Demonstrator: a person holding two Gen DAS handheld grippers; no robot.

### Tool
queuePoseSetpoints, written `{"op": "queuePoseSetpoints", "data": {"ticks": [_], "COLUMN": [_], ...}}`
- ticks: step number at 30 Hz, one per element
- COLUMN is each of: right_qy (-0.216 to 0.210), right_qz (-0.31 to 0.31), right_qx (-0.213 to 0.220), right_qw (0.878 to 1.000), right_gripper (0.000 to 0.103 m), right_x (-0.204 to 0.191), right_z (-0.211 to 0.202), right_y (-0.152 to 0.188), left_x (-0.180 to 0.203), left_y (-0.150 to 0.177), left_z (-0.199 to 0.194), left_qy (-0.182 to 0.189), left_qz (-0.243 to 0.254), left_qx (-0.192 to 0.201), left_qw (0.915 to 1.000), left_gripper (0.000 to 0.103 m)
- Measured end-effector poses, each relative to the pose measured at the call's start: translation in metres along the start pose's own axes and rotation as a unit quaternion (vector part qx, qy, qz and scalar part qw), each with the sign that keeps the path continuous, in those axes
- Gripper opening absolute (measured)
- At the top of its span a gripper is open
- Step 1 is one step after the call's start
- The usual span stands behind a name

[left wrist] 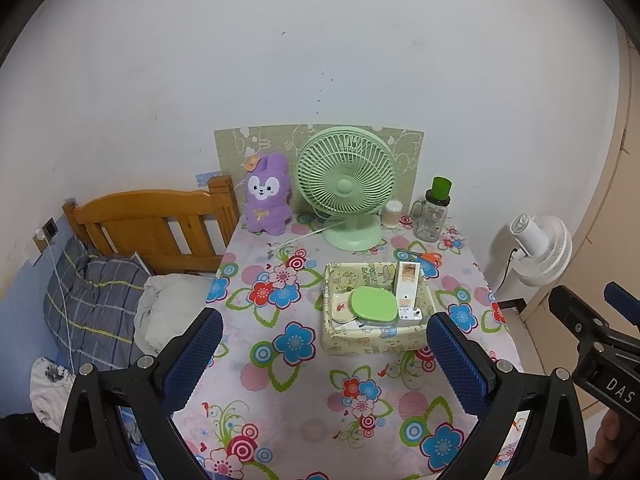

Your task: Organize rigid objects

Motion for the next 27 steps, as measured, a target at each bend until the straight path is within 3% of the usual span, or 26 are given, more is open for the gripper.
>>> {"op": "queuePoseSetpoints", "data": {"ticks": [13,27], "right_qy": [-0.012,0.000], "right_qz": [0.004,-0.001], "right_qx": [-0.007,0.014], "right_qw": [1.000,1.000], "right_gripper": [0.102,0.102], "right_x": [-0.0020,-0.0032], "right_z": [0.0012,-0.0021], "right_y": [0.0016,-0.0023], "left_x": [0.0050,0.0053], "left_y": [-0.0006,-0.0004], "left_z": [-0.0008,-0.0015], "left_qy": [0.004,0.003], "left_qz": [0.006,0.006], "left_qx": [0.003,0.008], "left_qw": [1.0000,0.9999], "left_gripper": [0.103,0.103]}}
Point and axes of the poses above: each gripper's, at about its wrist camera, not at the fingertips, and z roughly the way its jaws point, x to its right, y to its underside, the point moved 3 cm from there along z, roughly the way its jaws point, and after that the axes turned 7 degrees about x, right-handed, at the moved point
